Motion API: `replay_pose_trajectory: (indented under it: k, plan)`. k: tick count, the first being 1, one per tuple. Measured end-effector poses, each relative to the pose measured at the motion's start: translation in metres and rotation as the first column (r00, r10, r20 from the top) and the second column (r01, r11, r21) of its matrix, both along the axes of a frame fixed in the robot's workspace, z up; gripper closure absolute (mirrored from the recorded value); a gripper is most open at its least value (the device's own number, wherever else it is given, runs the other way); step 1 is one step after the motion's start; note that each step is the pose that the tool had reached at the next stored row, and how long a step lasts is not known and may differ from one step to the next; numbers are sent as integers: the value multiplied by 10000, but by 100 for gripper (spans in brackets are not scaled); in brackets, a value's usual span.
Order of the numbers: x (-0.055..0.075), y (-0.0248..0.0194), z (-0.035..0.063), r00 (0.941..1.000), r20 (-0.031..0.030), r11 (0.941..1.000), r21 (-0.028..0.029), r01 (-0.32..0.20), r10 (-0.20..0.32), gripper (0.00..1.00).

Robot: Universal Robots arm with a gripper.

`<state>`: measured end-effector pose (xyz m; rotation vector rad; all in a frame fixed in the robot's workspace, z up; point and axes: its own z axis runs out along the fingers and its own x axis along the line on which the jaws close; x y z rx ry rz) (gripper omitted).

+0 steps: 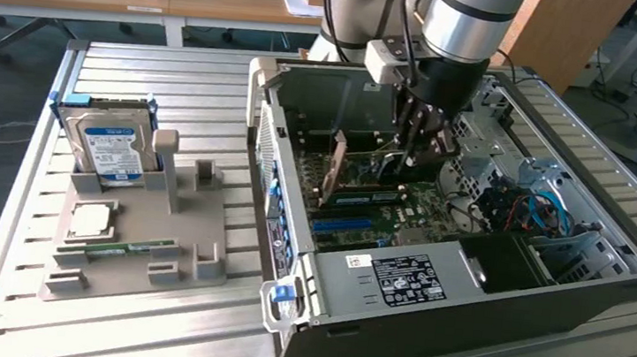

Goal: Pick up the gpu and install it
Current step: 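Insert the gpu into the slot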

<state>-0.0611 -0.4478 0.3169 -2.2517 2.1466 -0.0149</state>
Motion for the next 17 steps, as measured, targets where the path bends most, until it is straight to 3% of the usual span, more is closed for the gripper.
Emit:
replay_pose_trajectory:
  k: [17]
  plan:
    - [-57,-8,-58,10000,2,10000,5,8,-8,73]
